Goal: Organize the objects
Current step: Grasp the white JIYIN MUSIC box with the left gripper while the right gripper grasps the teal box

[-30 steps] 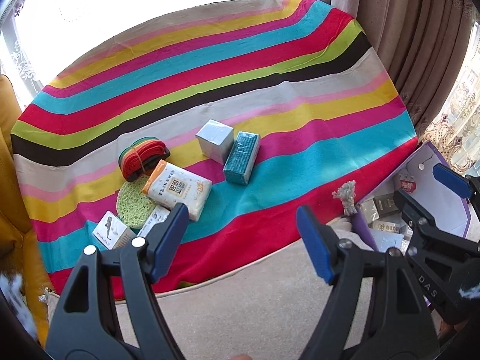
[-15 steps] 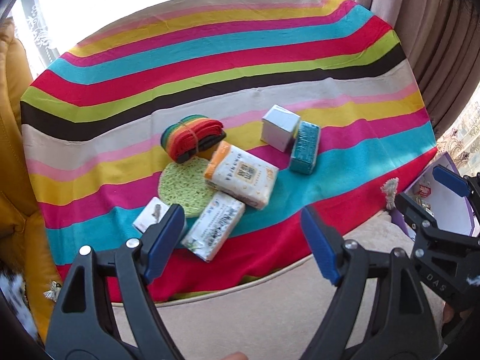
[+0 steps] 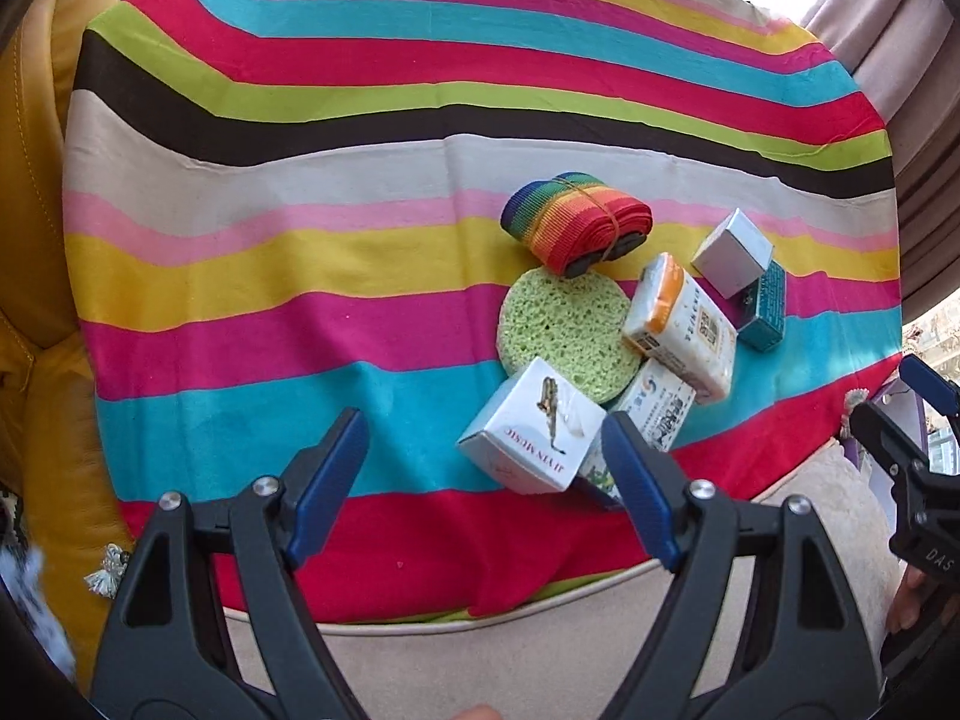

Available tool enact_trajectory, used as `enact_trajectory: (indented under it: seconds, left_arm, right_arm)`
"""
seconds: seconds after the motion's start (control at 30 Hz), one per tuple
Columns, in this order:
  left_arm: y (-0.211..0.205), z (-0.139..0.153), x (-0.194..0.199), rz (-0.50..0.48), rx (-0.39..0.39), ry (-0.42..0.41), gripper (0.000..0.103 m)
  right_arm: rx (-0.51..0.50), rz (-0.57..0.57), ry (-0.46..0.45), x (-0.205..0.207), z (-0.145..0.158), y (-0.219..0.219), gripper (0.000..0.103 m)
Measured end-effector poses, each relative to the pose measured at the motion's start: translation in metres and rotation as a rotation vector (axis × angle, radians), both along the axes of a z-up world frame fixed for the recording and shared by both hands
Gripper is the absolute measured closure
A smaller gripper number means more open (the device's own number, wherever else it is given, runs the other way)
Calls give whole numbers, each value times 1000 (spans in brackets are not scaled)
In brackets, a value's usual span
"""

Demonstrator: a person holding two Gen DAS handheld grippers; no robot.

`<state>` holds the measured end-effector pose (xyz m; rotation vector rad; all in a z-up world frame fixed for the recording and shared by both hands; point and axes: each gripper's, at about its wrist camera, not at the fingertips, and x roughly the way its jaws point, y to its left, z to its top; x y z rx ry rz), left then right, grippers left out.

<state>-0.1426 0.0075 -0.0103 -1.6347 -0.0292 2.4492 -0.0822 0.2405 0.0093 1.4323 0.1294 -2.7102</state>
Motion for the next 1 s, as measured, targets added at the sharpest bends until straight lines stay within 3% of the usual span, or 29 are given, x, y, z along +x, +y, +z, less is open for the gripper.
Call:
enact_trajectory:
  seconds: [0.1,0.17,0.23,0.3,0.37,0.43,0.53,0.67,0.77,0.9,1.0]
  left_arm:
    - [16,-12,-3,-54,-33,-44,22]
    - [23,-23,-5,-71,-67,-68,31]
    - [27,-32,-7,-80,-97,-91,50]
    - [31,-36,-7,-91,-115,-98,51]
    - [36,-32,-3,-111,-128,-70,52]
    - [40,-23,3,-124,-155,-20,59]
    - [46,-11,8,-125,-189,40,59]
    - [44,7,5,-88,-160,70,59]
    - [33,29,-7,-22,-68,73,59]
    - [38,59,-18,43,13,140,59]
    - [46,57,-18,73,63,175,59]
  right_arm:
    - [10,16,2,-5,0,-7,9]
    - [9,14,-2,-10,-2,-7,9]
    - [-7,-5,-19,-17,-6,-5,9]
    - [-42,-27,-54,-24,-13,0,9]
    - [-66,-52,-80,-31,-19,5,9]
    - [-86,-75,-83,-36,-22,10,9]
    - [-125,-107,-85,-41,-23,20,9]
    - [-139,-141,-81,-52,-23,29,9]
    - [-139,-161,-88,-64,-28,32,9]
    - [-159,-204,-127,-84,-39,34,11]
    - [-141,-210,-167,-95,-50,27,14]
